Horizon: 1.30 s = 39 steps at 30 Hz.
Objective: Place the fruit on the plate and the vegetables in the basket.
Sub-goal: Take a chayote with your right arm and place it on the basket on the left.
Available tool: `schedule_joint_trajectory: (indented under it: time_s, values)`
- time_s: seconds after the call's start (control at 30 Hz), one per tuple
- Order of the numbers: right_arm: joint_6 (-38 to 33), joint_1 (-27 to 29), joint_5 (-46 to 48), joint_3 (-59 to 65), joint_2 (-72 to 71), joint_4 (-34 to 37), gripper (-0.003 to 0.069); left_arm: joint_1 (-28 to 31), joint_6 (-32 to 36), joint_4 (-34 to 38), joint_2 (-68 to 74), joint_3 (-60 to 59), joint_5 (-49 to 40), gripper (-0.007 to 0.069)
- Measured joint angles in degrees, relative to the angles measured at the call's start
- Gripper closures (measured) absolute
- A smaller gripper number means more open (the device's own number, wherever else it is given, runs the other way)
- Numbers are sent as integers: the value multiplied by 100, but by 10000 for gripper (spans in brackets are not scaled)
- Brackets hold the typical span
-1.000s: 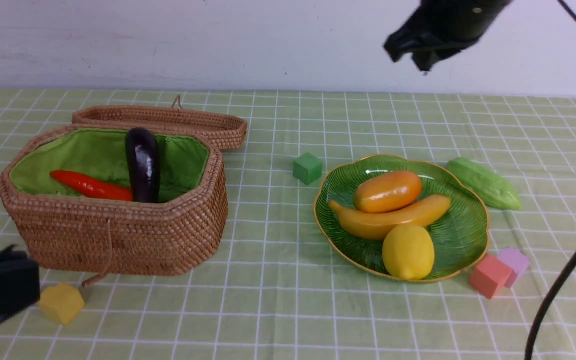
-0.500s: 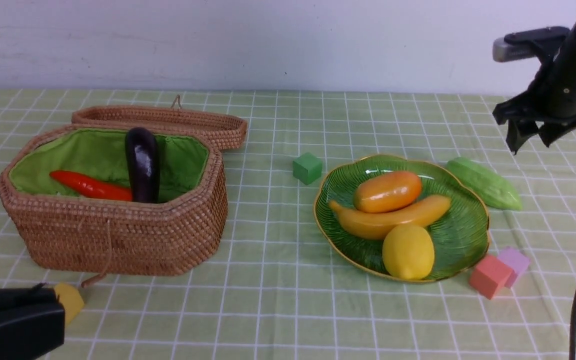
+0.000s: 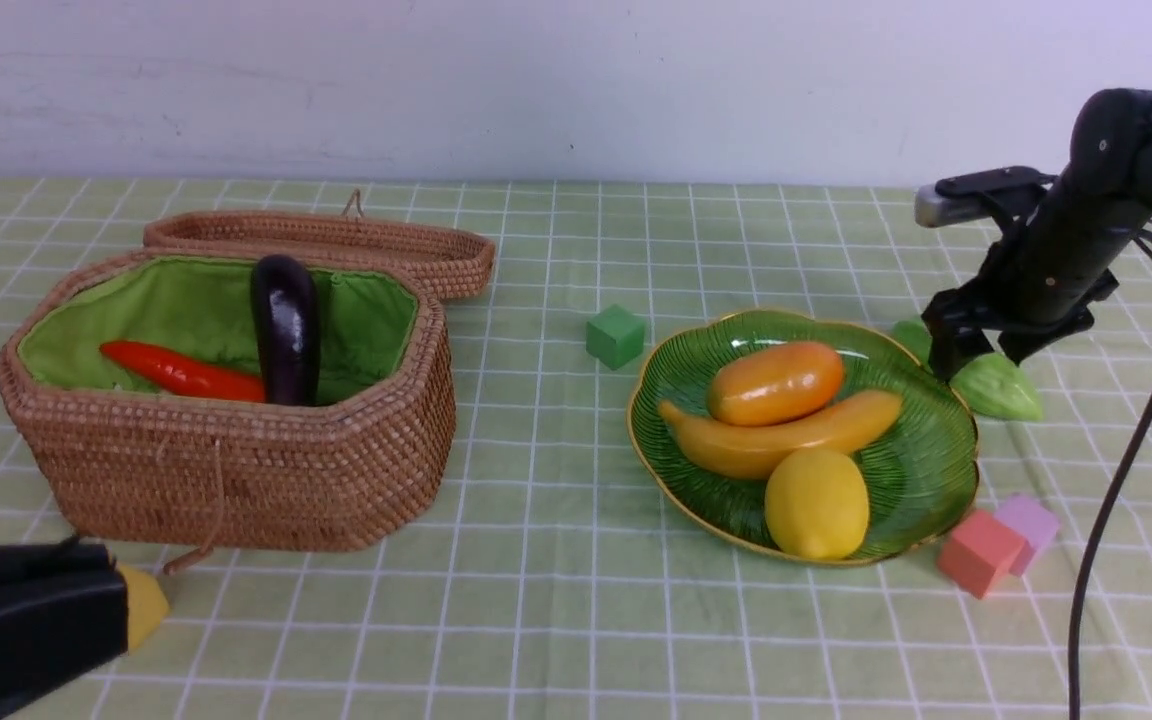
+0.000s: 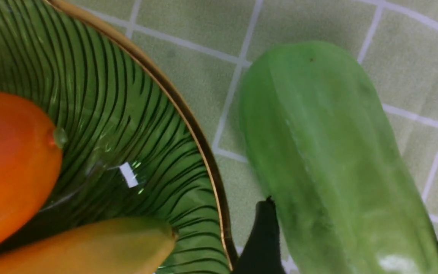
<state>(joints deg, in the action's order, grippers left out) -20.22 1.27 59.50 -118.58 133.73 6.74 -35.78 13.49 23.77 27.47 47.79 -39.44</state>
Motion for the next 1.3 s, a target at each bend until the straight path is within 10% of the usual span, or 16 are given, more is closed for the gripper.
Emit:
schedule_joint_trajectory:
  time_s: [0.33, 1.3]
  values:
    - [-45, 5, -124, 0, 215, -23, 112, 0, 0, 195, 0, 0, 1274, 578]
    - [664, -37, 1091, -11, -1460, 405, 198, 0, 0, -478, 0, 0, 623, 558]
